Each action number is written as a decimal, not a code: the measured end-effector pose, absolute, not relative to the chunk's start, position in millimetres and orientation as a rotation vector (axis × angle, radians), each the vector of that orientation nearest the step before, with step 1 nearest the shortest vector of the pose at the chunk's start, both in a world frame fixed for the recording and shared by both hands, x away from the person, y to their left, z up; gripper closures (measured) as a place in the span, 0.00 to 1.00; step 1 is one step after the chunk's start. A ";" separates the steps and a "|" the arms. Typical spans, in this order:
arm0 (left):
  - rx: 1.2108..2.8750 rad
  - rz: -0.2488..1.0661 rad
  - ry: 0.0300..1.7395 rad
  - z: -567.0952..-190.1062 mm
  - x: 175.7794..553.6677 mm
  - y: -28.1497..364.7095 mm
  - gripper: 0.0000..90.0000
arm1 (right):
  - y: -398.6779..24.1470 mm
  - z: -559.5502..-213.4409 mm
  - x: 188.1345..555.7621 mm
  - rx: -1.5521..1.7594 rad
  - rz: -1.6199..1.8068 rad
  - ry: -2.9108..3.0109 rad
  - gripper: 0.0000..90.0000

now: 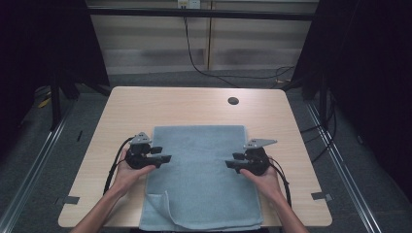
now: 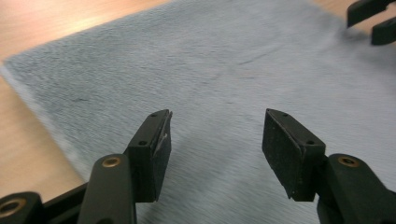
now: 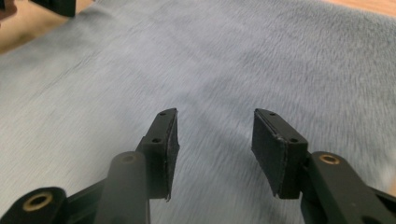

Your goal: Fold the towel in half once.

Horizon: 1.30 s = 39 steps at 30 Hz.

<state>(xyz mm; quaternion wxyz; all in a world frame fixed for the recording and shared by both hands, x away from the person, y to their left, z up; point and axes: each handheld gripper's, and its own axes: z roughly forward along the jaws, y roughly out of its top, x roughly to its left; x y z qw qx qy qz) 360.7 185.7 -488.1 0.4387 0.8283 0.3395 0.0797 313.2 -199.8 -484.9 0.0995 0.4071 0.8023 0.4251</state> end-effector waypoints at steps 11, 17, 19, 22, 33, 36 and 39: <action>2.124 0.224 0.789 -507.9 357.8 185.8 0.46 | -189.6 -502.8 330.3 1.250 1.148 2.413 0.53; 2.132 0.157 0.771 -506.1 344.6 189.8 0.50 | -195.0 -504.1 314.0 1.238 1.190 2.428 0.54; 2.147 0.149 0.765 -504.8 339.9 188.3 0.50 | -195.2 -503.5 308.6 1.232 1.174 2.429 0.55; 2.160 0.160 0.747 -504.4 331.7 186.0 0.50 | -195.1 -504.3 297.9 1.210 1.152 2.408 0.54; 2.125 0.098 0.740 -505.6 306.2 191.4 0.50 | -200.4 -501.4 278.6 1.233 1.171 2.453 0.55; 2.115 0.072 0.729 -506.1 300.7 192.5 0.49 | -201.8 -500.5 270.2 1.235 1.172 2.466 0.55; 2.130 0.045 0.729 -504.0 296.6 191.9 0.49 | -203.2 -499.2 260.4 1.253 1.169 2.473 0.56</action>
